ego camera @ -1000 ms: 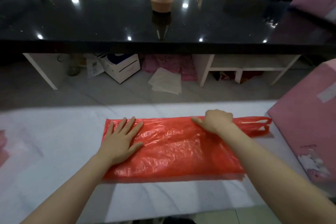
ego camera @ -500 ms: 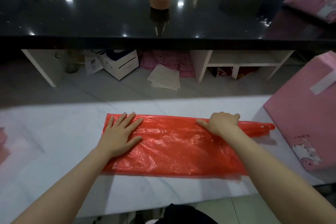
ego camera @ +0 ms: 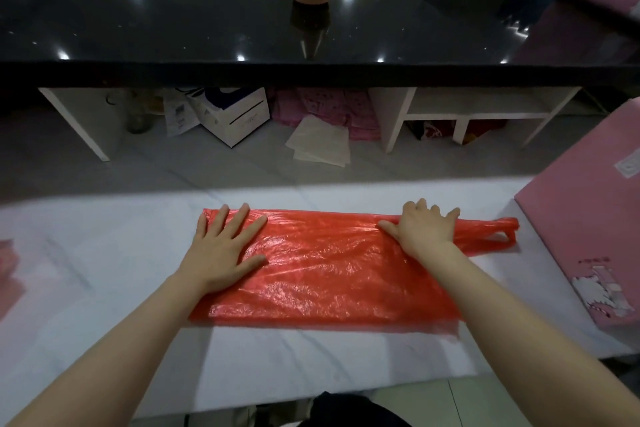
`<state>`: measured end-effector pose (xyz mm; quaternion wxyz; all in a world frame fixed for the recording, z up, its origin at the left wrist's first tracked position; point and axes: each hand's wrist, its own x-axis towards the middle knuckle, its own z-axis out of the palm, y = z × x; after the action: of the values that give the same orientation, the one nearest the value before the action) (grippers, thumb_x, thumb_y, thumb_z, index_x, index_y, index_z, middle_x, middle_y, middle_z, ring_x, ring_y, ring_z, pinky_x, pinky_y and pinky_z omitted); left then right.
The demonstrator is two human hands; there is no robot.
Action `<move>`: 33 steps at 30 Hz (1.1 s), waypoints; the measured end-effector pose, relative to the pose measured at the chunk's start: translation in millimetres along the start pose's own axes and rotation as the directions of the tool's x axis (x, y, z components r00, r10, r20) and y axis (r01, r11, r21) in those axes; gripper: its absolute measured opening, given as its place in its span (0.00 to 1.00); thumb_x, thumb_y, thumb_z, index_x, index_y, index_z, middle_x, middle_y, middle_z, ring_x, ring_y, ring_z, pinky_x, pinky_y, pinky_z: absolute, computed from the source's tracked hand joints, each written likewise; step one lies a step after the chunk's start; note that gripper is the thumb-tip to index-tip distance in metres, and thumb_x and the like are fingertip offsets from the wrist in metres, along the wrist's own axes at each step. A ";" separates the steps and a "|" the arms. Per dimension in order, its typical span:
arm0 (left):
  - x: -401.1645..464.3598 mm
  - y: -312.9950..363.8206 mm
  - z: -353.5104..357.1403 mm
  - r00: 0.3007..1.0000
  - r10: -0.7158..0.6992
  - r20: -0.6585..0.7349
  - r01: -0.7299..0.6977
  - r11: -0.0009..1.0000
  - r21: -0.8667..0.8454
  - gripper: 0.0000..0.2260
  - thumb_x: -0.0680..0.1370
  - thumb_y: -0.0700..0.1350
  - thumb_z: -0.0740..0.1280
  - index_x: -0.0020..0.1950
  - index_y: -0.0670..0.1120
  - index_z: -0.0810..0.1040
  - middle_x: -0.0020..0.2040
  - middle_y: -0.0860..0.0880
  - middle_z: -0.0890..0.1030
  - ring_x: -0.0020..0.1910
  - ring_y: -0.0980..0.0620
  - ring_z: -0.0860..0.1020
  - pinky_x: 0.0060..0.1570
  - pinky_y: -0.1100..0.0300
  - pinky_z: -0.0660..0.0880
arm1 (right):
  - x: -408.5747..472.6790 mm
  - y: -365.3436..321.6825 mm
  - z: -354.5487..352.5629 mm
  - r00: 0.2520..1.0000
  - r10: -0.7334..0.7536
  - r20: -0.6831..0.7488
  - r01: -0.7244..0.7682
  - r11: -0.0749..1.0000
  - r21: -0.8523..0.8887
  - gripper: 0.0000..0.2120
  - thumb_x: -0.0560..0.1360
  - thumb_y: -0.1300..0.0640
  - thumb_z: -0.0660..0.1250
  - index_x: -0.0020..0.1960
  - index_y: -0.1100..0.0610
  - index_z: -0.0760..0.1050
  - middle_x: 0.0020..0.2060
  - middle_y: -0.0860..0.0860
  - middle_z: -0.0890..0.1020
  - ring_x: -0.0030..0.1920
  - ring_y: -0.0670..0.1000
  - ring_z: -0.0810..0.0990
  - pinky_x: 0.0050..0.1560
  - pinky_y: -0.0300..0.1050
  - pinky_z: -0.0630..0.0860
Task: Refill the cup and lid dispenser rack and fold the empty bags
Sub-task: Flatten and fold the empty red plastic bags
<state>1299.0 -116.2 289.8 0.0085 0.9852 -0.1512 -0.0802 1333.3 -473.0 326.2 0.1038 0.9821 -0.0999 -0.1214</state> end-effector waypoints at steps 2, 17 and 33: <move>1.5 -3.8 -0.3 1.000 0.003 0.021 -0.004 1.000 0.015 0.37 0.65 0.77 0.31 0.71 0.65 0.28 0.77 0.53 0.36 0.77 0.44 0.38 0.72 0.40 0.36 | -2.0 -0.3 1.7 1.000 -0.005 -0.020 0.005 1.000 0.019 0.40 0.74 0.27 0.48 0.71 0.58 0.64 0.71 0.57 0.66 0.71 0.61 0.63 0.67 0.71 0.54; -3.1 -37.8 -1.0 0.999 -0.008 0.050 0.010 1.000 -0.024 0.42 0.61 0.81 0.34 0.72 0.67 0.32 0.77 0.55 0.36 0.77 0.42 0.39 0.73 0.41 0.38 | -23.8 34.8 26.6 1.000 0.009 0.005 -0.010 0.970 0.243 0.41 0.71 0.25 0.40 0.78 0.45 0.43 0.78 0.52 0.45 0.77 0.58 0.40 0.67 0.75 0.37; -54.9 -46.7 17.5 0.938 -0.346 -0.001 0.343 0.932 -0.116 0.43 0.61 0.80 0.33 0.74 0.66 0.36 0.79 0.52 0.40 0.77 0.39 0.40 0.72 0.39 0.37 | -71.2 -72.2 40.7 0.943 -0.310 -0.118 0.331 0.902 0.278 0.39 0.69 0.24 0.39 0.76 0.38 0.38 0.78 0.47 0.39 0.77 0.53 0.35 0.73 0.63 0.36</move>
<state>1258.4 -55.1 279.2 0.0522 0.9952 0.0288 -0.0781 1267.5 -395.3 286.6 -0.0614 0.9932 0.0498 -0.0856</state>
